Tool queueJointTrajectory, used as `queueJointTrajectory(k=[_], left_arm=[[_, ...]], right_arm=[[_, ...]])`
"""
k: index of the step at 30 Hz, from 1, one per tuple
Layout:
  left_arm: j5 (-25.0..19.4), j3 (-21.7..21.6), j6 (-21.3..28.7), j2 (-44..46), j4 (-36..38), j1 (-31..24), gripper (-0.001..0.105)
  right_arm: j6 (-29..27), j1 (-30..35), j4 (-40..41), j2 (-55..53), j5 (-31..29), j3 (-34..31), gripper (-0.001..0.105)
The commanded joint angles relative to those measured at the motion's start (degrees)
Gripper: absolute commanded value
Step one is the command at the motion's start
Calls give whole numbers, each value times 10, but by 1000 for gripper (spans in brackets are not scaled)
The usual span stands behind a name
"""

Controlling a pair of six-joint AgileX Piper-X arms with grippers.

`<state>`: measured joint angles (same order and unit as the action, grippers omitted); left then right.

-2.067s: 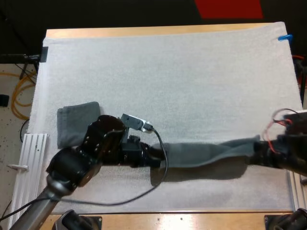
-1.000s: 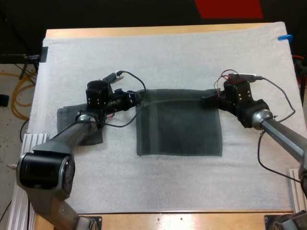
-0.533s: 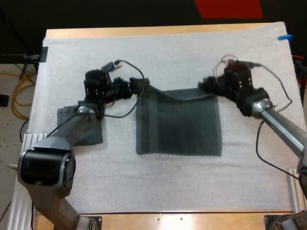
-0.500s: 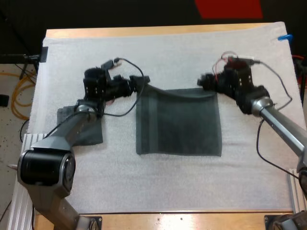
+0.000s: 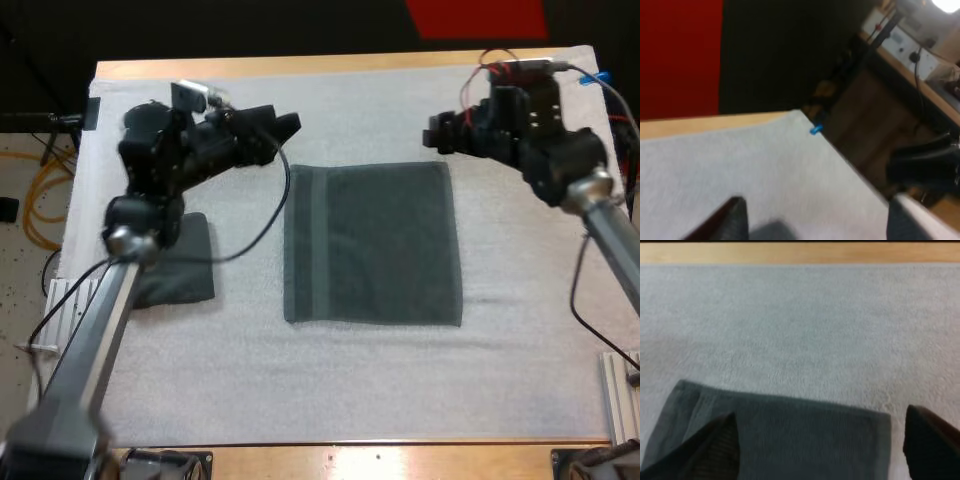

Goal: Pick towel from pile fold and stack

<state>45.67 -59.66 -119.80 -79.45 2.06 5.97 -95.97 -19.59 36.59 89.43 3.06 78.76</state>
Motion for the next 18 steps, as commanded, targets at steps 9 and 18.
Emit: queueJointTrajectory(k=[9, 18], left_arm=[[-159, -4, 212, 199, 335, -2, 72], [-207, -4, 219, 309, 530, -2, 72]], right_arm=[[-18, 2, 145, -122, 9, 6, 65], [16, 0, 248, -247, 9, -10, 65]])
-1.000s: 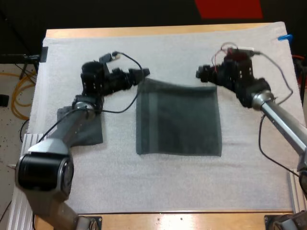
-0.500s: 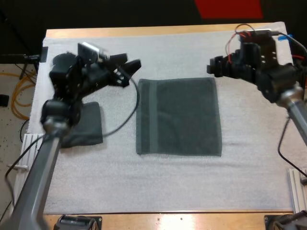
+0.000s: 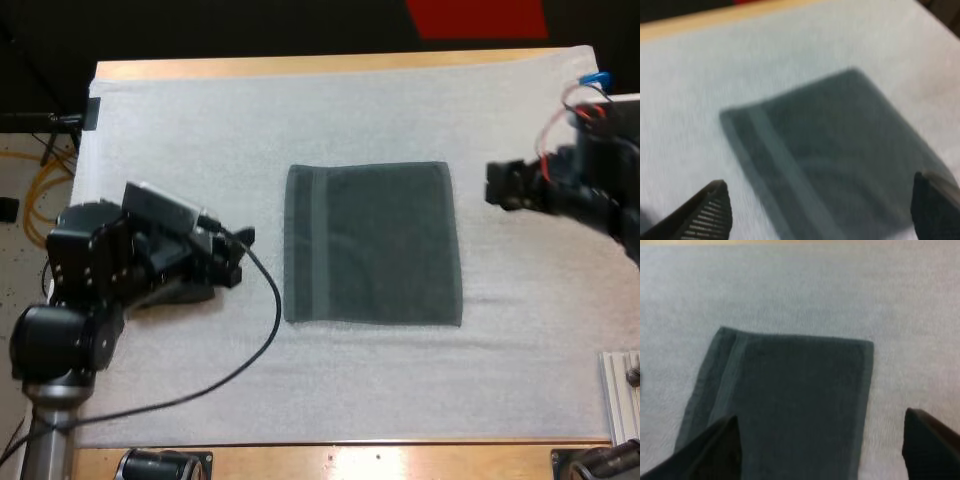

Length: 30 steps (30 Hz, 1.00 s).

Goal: Pick towel from pile fold and stack

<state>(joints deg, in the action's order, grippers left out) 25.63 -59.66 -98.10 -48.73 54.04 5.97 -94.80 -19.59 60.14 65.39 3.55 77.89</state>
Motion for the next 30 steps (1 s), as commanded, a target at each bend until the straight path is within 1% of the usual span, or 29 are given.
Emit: queueJointTrajectory(k=[1, 2, 5, 7, 8, 10, 14, 16, 17, 20, 22, 23, 25, 26, 28, 30], left_arm=[[-6, -2, 2, 9, 26, -2, 72], [-6, -1, 2, 11, 33, -2, 72], [-6, 6, 2, 28, 59, -2, 72], [-6, 23, -6, 42, 68, -2, 72], [-6, 29, -9, 46, 70, -2, 72], [-6, 52, -10, 57, 78, -2, 72], [-6, 97, -19, 68, 80, -2, 72], [-6, 121, -25, 70, 80, -2, 72], [-6, 128, -25, 70, 79, -2, 72], [-6, 154, -25, 70, 78, -2, 72], [-6, 176, -25, 70, 74, -2, 72], [-6, 179, -25, 70, 72, -2, 72], [-6, 201, -28, 70, 69, -2, 72], [-6, 206, -28, 70, 67, -2, 72], [-5, 222, -34, 70, 62, -2, 72], [-5, 234, -35, 70, 61, -2, 72]], right_arm=[[10, 0, 15, -27, 4, -13, 65], [15, 0, 16, -38, 4, -22, 65], [45, 0, 15, -88, 4, -79, 65], [67, 0, 14, -125, 3, -128, 65], [69, 0, 14, -134, 2, -142, 65], [82, 0, 14, -163, 2, -191, 65], [111, 0, 5, -186, 2, -263, 65], [115, 0, 0, -188, 37, -309, 65], [116, 0, -1, -186, 47, -321, 65], [141, 0, -21, -178, 72, -376, 65], [158, 0, -59, -168, 90, -419, 65], [164, 0, -72, -164, 98, -430, 65], [194, 0, -127, -147, 128, -470, 65], [203, 0, -136, -141, 133, -478, 65], [229, 0, -196, -111, 150, -506, 65], [247, 0, -238, -91, 160, -520, 65]])
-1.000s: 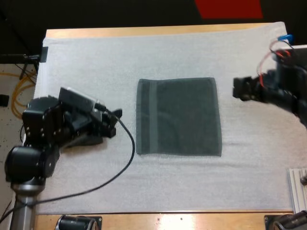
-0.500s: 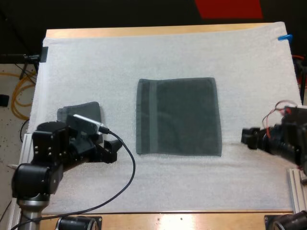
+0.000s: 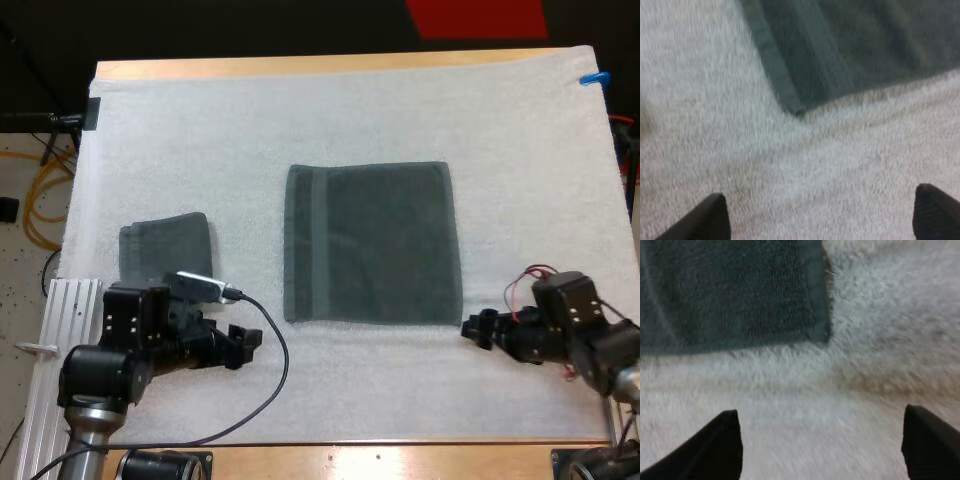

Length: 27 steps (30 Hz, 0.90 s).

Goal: Pick towel from pile fold and stack

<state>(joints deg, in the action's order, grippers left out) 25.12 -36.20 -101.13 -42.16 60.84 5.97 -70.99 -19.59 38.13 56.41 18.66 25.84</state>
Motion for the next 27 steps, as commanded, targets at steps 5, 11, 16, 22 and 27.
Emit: queueJointTrajectory(k=[5, 11, 16, 22, 27], left_arm=[[2, 6, -5, 4, -10, -2, 72], [20, 6, -6, 4, -16, -2, 72], [30, 6, -6, 4, -20, -2, 72], [34, 6, -6, 4, -20, -2, 72], [42, 6, -6, 4, -20, -2, 72]], right_arm=[[33, 0, -100, 83, 29, -5, 65], [66, 0, -181, 178, 56, -5, 64], [79, 0, -229, 234, 100, -5, 63], [79, 0, -241, 259, 99, -5, 62], [79, 0, -237, 263, 94, -5, 38]])
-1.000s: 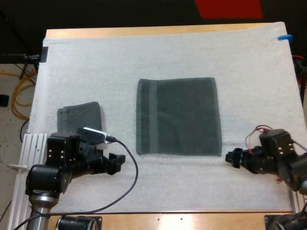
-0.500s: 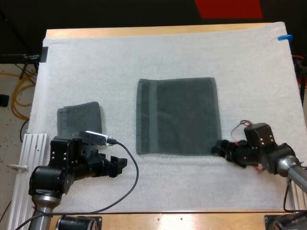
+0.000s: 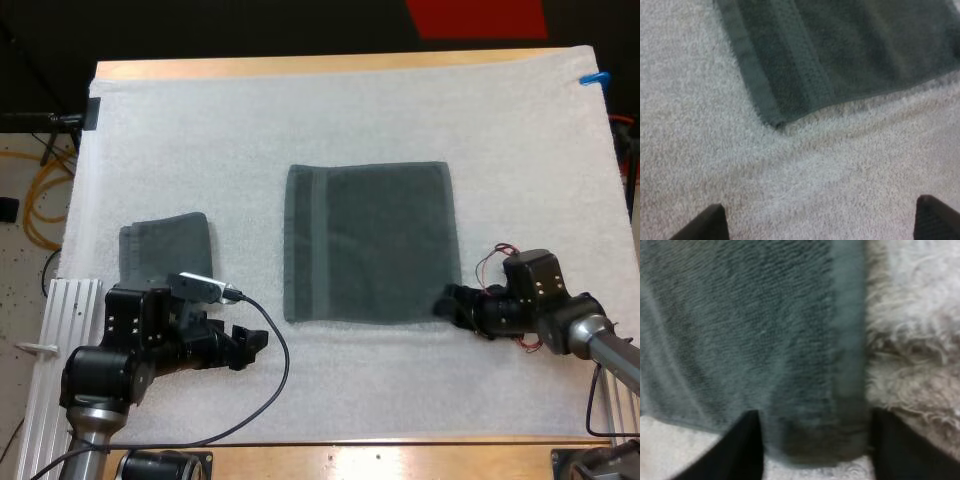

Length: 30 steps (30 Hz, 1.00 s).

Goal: Pick towel from pile fold and stack

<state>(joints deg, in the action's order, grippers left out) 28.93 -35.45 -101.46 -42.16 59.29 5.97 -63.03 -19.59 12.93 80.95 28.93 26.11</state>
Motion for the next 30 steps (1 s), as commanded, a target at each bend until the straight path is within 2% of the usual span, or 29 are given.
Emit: queueJointTrajectory(k=[1, 2, 4, 5, 13, 18, 22, 30], left_arm=[[5, -1, -3, 4, -5, -2, 72], [5, -1, -3, 4, -5, -2, 72], [5, -1, -3, 4, -5, -2, 72], [5, -1, -3, 4, -5, -2, 72], [5, -1, -11, -7, -15, -2, 72], [20, -1, -31, -44, -70, 18, 72], [13, -1, -47, -100, -117, 43, 72], [17, -1, -94, -247, -198, 44, 72]], right_arm=[[0, 0, 14, 18, -8, -8, 28], [0, 0, 14, 18, -12, -8, 23], [-2, 0, 12, 18, -17, -8, 3], [-2, 0, 11, 18, -17, -8, 0], [-16, 0, 15, 18, -17, -8, 0], [-16, 0, 15, 13, -12, -8, 0], [-20, 0, 15, -1, -12, -8, 0], [-23, 0, 15, -28, -12, -8, 0]])
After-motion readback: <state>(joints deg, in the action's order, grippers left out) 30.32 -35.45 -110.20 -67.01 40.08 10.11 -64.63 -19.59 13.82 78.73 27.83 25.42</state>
